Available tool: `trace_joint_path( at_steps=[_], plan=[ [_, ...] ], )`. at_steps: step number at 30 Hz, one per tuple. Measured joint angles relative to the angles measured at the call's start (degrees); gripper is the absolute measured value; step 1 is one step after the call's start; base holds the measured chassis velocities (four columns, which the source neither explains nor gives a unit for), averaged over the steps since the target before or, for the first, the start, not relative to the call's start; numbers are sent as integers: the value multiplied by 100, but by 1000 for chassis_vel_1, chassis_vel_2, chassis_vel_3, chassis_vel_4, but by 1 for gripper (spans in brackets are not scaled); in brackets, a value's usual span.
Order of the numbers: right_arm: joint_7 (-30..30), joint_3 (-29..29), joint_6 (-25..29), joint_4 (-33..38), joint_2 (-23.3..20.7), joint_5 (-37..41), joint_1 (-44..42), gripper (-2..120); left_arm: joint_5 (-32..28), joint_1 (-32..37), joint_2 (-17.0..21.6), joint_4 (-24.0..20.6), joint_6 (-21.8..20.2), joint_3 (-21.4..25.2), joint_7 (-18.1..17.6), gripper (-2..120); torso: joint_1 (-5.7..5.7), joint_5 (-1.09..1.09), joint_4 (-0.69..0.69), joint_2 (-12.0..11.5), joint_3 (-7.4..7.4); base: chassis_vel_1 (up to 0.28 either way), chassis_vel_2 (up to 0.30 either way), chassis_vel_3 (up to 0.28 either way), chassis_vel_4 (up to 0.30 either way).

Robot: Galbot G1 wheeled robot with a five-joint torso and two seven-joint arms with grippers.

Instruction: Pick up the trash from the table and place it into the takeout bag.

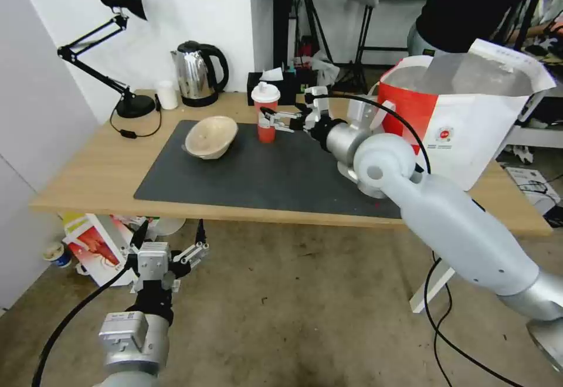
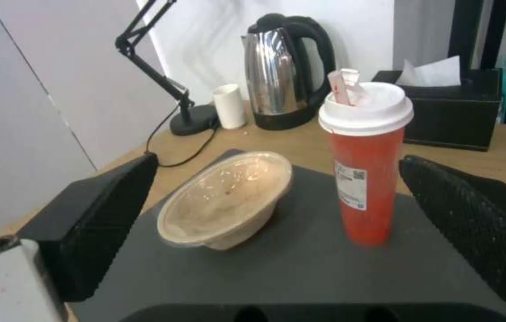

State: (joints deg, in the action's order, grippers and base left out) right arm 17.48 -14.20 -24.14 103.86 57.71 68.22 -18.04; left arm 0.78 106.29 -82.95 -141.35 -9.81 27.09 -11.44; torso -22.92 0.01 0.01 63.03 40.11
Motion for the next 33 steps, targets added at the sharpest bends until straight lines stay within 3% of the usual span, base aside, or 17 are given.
trace_joint_path(
  at_steps=[14,33],
  plan=[
    [42,-369,-140,-443,131,-84,464,100,8,-3,-14,-10,-10,-23,-5,99,1,0,-1,0,0,0,0,0,0],
    [136,-841,-327,-1594,625,-172,1186,100,51,-33,-74,26,-4,-58,36,99,0,-1,-1,0,0,0,0,0,0]
  ],
)
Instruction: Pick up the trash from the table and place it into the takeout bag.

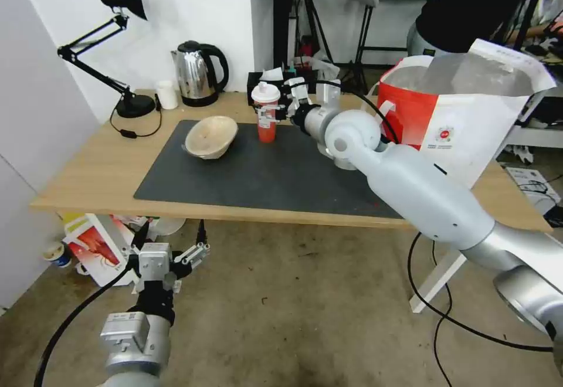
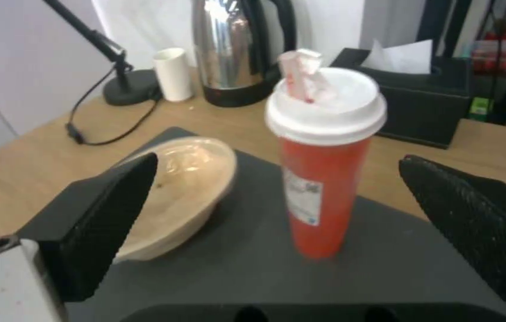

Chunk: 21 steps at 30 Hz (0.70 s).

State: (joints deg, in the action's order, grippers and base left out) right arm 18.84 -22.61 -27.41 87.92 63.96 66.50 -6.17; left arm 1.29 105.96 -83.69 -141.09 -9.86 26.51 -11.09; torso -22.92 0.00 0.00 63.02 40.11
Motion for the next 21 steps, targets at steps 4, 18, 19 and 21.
trace_joint_path(
  at_steps=[4,18,19,21],
  plan=[
    [-88,-43,0,-325,84,-50,125,100,8,-45,-14,86,8,-33,20,99,0,1,0,0,0,0,0,0,0],
    [-505,-42,15,-1573,744,-441,333,100,-7,-106,52,194,9,-33,21,99,0,1,0,0,0,0,0,0,0],
    [-542,-47,22,-1700,837,-497,355,100,-20,-120,57,215,10,-32,19,99,0,1,0,0,0,0,0,0,0],
    [-611,-58,40,-1892,977,-595,390,100,-39,-142,58,241,13,-31,17,99,0,2,1,0,0,0,0,0,0]
  ],
)
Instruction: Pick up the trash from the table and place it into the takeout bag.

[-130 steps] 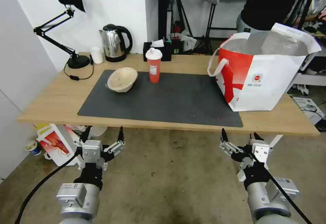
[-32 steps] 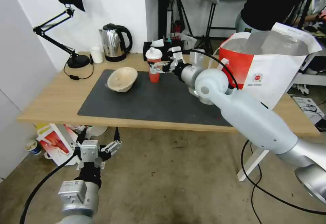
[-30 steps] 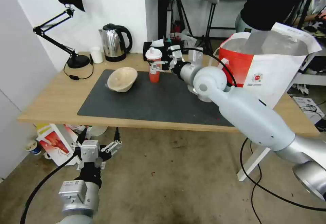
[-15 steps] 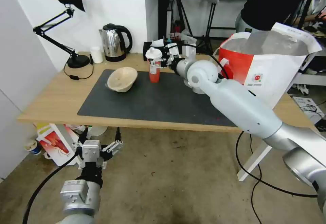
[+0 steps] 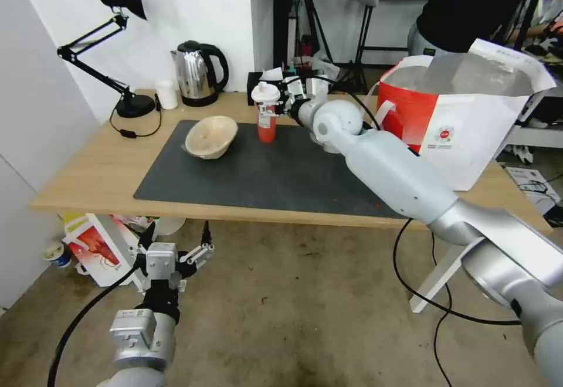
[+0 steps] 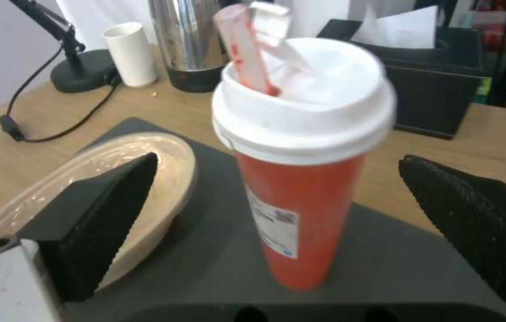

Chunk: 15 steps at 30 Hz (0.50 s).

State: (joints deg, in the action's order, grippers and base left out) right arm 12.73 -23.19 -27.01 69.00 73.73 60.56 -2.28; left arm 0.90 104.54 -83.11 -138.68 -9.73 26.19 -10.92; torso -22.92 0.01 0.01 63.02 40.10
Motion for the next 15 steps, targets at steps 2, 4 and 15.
trace_joint_path(
  at_steps=[2,4,15],
  plan=[
    [-51,-3,19,-160,102,-69,28,100,-8,-11,-1,11,2,-2,-2,99,0,0,0,0,0,0,0,0,0],
    [-139,-3,57,-380,230,-165,74,100,-12,-14,-1,15,4,-9,-3,99,0,-1,-1,0,0,0,0,0,0],
    [-447,52,235,-1315,758,-573,204,100,-87,-71,60,40,6,-34,-14,99,0,0,-1,0,0,0,0,0,0]
  ],
)
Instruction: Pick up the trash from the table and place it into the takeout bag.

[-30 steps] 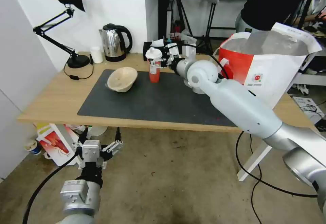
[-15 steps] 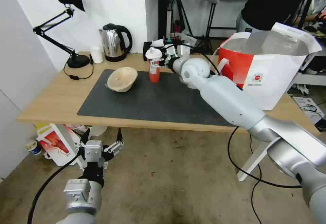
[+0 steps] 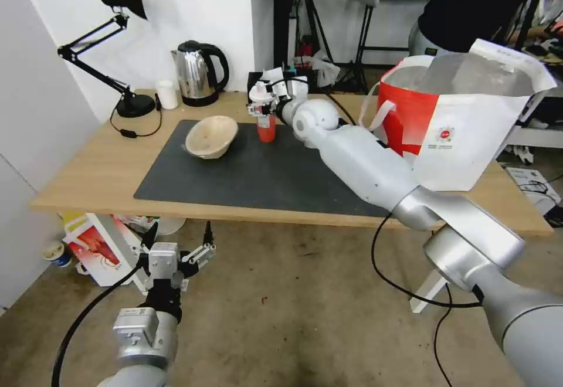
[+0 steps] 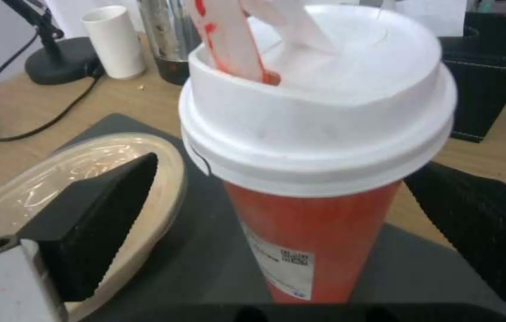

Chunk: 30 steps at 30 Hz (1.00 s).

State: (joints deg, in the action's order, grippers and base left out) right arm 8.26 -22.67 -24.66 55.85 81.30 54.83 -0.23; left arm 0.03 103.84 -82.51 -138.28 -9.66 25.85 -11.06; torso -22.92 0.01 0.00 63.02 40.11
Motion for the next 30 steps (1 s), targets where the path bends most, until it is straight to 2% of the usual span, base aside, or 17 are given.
trace_joint_path(
  at_steps=[14,17,21,22,26,27,30],
  plan=[
    [-128,193,39,-390,189,-222,-72,100,-27,-30,74,-8,12,-14,-14,99,0,-1,0,0,0,0,0,0,0],
    [-146,217,40,-366,147,-218,-92,95,-28,-27,75,-13,16,-15,-17,99,0,-1,0,0,0,0,0,0,0],
    [-145,227,39,-247,24,-190,-140,77,-28,-22,70,-23,19,-24,-19,99,0,-2,0,0,0,0,0,0,0],
    [-145,227,39,-247,24,-190,-140,77,-28,-22,70,-23,19,-24,-19,99,0,-2,0,0,0,0,0,0,0],
    [-102,226,31,-96,-107,-113,-172,59,-24,-14,62,-26,23,-29,-22,99,0,-1,0,0,0,0,0,0,0],
    [-102,226,31,-96,-107,-113,-172,59,-24,-14,62,-26,23,-29,-22,99,0,-1,0,0,0,0,0,0,0],
    [-41,226,29,58,-219,8,-173,48,-18,-4,58,-30,26,-36,-23,99,0,-1,0,0,0,0,0,0,0]
  ],
)
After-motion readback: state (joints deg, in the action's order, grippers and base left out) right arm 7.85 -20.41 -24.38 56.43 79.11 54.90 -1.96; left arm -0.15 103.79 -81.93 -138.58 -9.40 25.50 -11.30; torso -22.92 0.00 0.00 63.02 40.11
